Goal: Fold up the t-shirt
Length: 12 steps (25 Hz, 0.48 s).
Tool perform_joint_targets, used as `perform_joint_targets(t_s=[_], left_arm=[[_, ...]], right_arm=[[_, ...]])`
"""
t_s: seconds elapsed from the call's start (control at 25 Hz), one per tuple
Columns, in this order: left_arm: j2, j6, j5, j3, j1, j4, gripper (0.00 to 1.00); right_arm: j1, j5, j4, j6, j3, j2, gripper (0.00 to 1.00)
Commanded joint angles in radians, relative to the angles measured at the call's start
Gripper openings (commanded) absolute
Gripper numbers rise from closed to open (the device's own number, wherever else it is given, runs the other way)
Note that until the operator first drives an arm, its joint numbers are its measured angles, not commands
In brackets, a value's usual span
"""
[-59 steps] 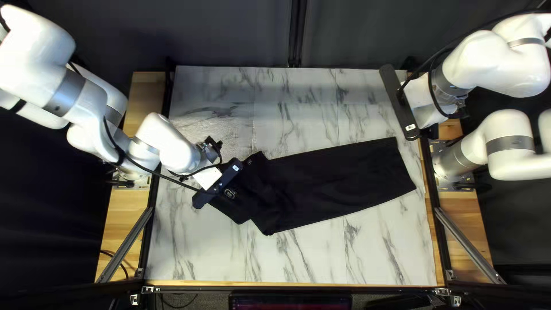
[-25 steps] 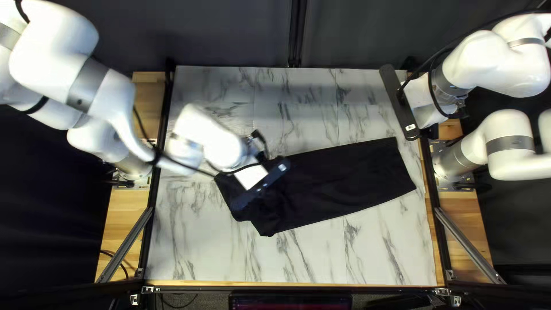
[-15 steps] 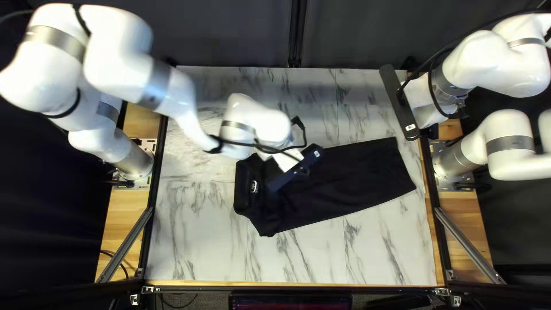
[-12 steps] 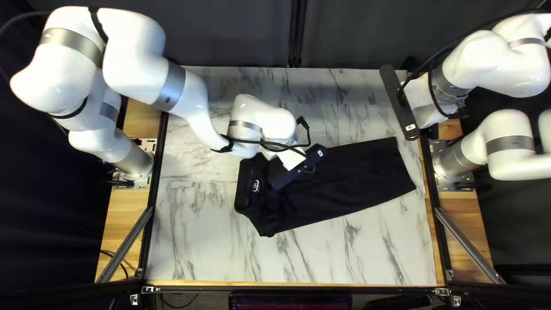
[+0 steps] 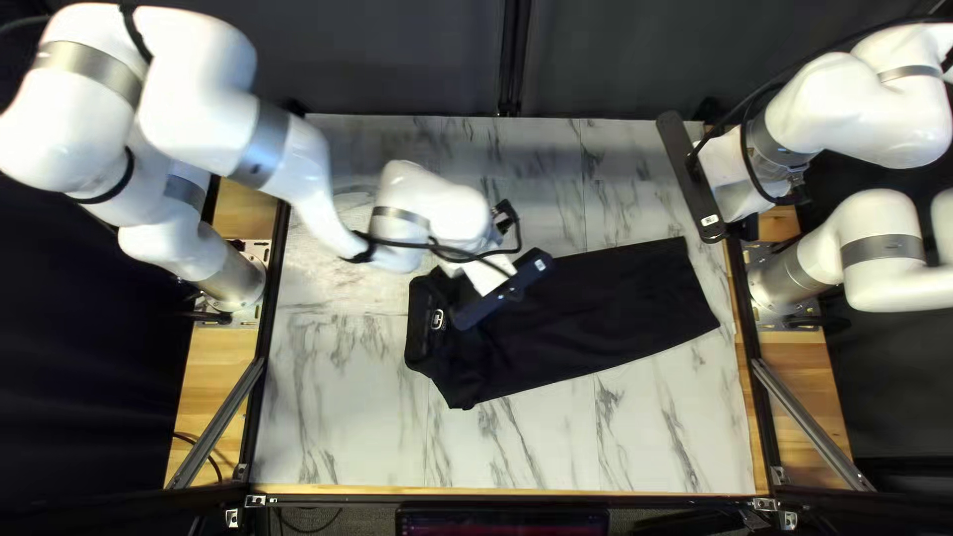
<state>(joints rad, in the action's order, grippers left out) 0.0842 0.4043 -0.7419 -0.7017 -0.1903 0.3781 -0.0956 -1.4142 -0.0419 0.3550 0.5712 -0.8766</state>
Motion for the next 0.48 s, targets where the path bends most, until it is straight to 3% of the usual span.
perform_joint_targets(t_s=[0.04, 0.28, 0.48], left_arm=[[0.045, -0.293, -0.002, 0.078, -0.178, 0.087, 1.00], [-0.004, -0.536, 0.018, 0.078, -0.324, 0.139, 1.00], [-0.053, -0.665, 0.066, 0.079, -0.374, 0.150, 1.00]], right_arm=[[0.000, 0.000, 0.000, 0.000, 0.000, 0.000, 1.00], [0.000, 0.000, 0.000, 0.000, 0.000, 0.000, 1.00], [0.000, 0.000, 0.000, 0.000, 0.000, 0.000, 1.00]])
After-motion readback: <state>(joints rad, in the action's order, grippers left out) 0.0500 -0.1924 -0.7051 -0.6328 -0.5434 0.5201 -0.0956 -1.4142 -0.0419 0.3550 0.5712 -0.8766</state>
